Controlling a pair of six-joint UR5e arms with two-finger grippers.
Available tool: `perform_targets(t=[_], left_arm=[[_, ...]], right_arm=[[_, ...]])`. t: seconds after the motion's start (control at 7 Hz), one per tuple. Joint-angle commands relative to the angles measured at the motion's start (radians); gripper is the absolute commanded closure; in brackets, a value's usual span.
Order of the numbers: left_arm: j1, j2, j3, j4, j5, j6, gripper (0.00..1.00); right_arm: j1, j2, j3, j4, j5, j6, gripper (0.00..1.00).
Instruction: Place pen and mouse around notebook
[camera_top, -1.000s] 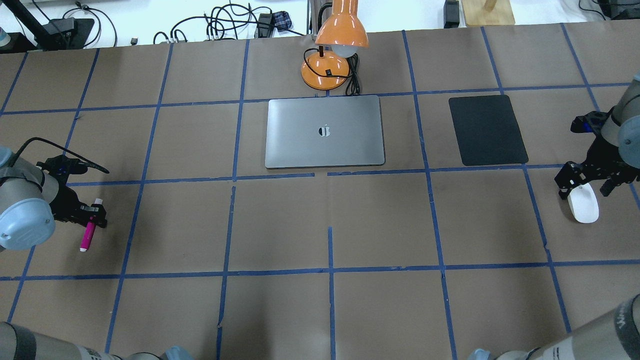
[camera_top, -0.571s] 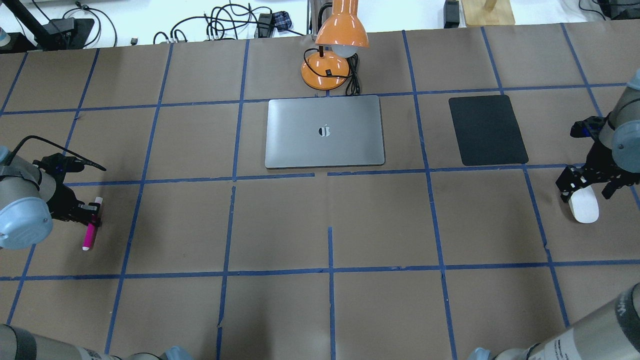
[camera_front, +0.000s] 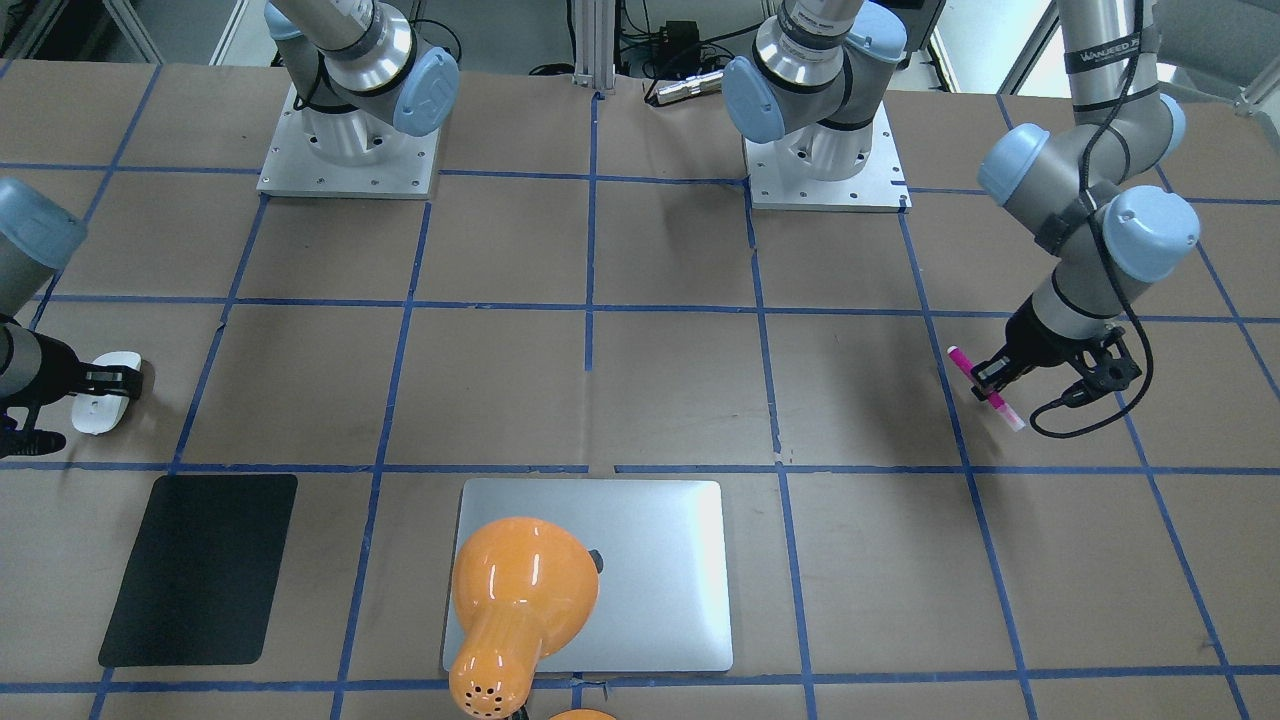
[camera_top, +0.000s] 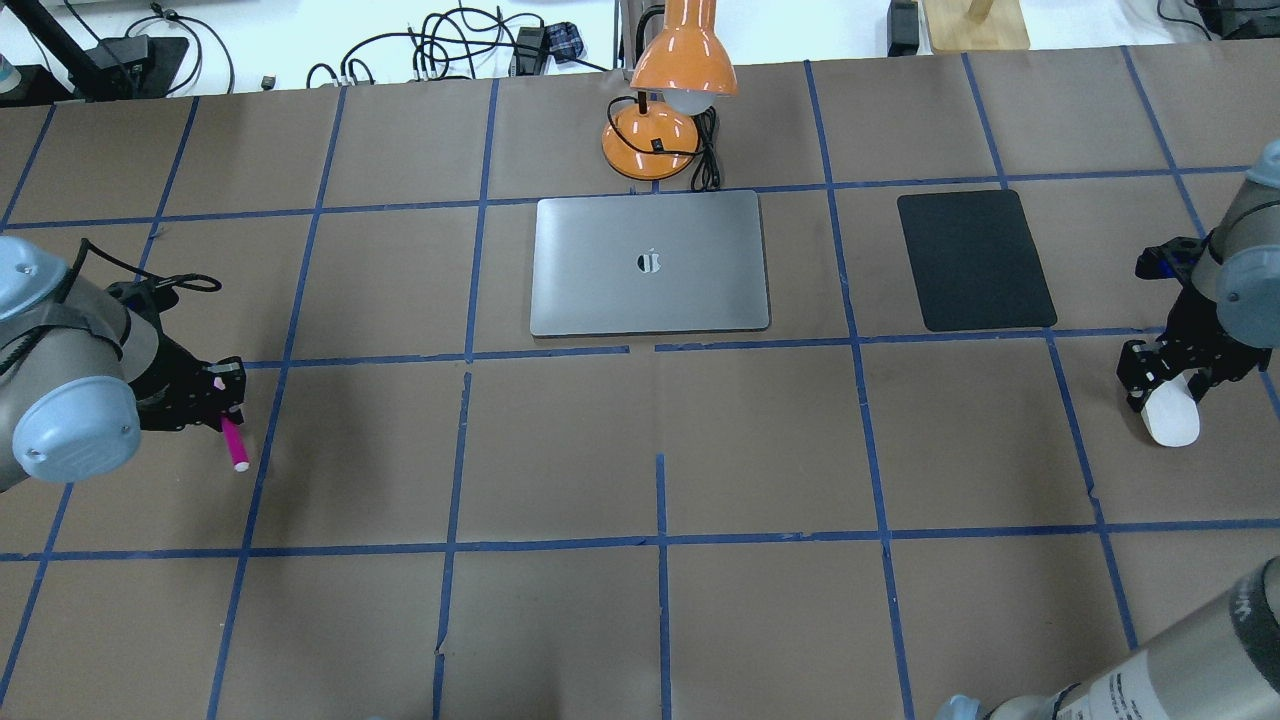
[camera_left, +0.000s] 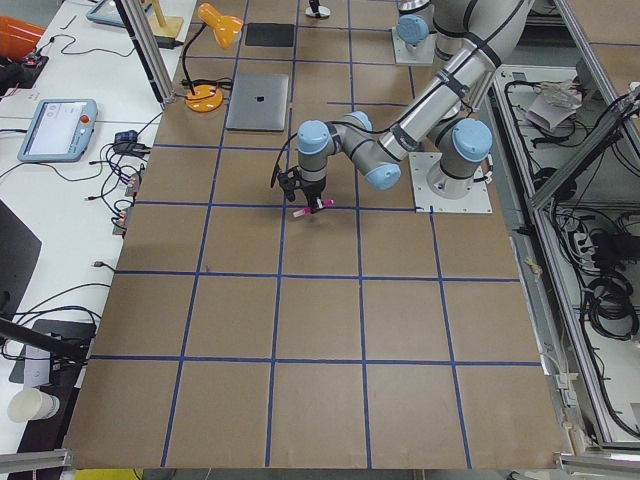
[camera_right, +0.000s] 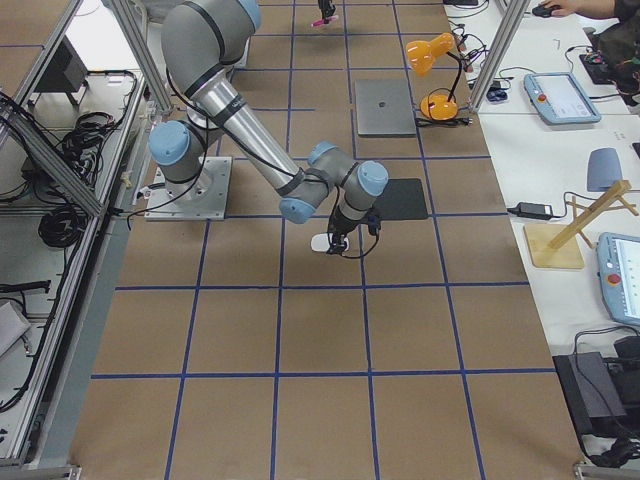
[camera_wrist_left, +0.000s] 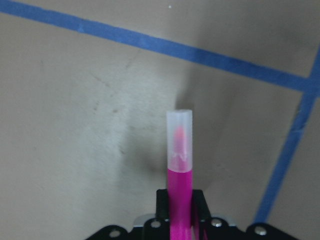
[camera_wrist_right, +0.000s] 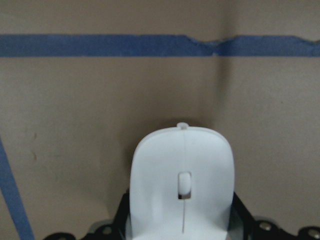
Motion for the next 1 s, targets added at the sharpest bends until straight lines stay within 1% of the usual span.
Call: perform_targets(t=[0.0, 0.14, 0.29, 0.43, 0.57, 0.71, 0.86], left_arm=[[-0.244, 0.061, 0.001, -0.057, 0.001, -0.496, 1.00], [-0.367, 0.049, 0.007, -0.056, 0.004, -0.692, 1.00], [-0.475, 0.031, 0.009, -0.050, 0.002, -0.880, 1.00], [-0.568, 0.026, 0.018, -0.037, -0.001, -1.057, 1.00], [-0.645, 0.023, 0.032, -0.040, -0.004, -1.206, 1.00], [-0.708, 0.011, 0.039, -0.040, -0.010, -1.343, 1.00], [-0.763, -0.026, 0.050, -0.030, -0.057, -1.482, 1.00]], right_arm=[[0.002, -0.053, -0.010, 0.072, 0.001, 0.012, 0.93], [0.024, -0.106, -0.017, 0.080, 0.015, 0.062, 0.93], [0.107, -0.105, -0.058, 0.079, 0.054, 0.156, 0.93], [0.195, -0.081, -0.129, 0.077, 0.087, 0.218, 0.93], [0.272, 0.016, -0.235, 0.080, 0.142, 0.302, 0.92], [0.322, 0.109, -0.344, 0.080, 0.138, 0.308, 0.92], [0.324, 0.157, -0.395, 0.111, 0.144, 0.309, 0.91]])
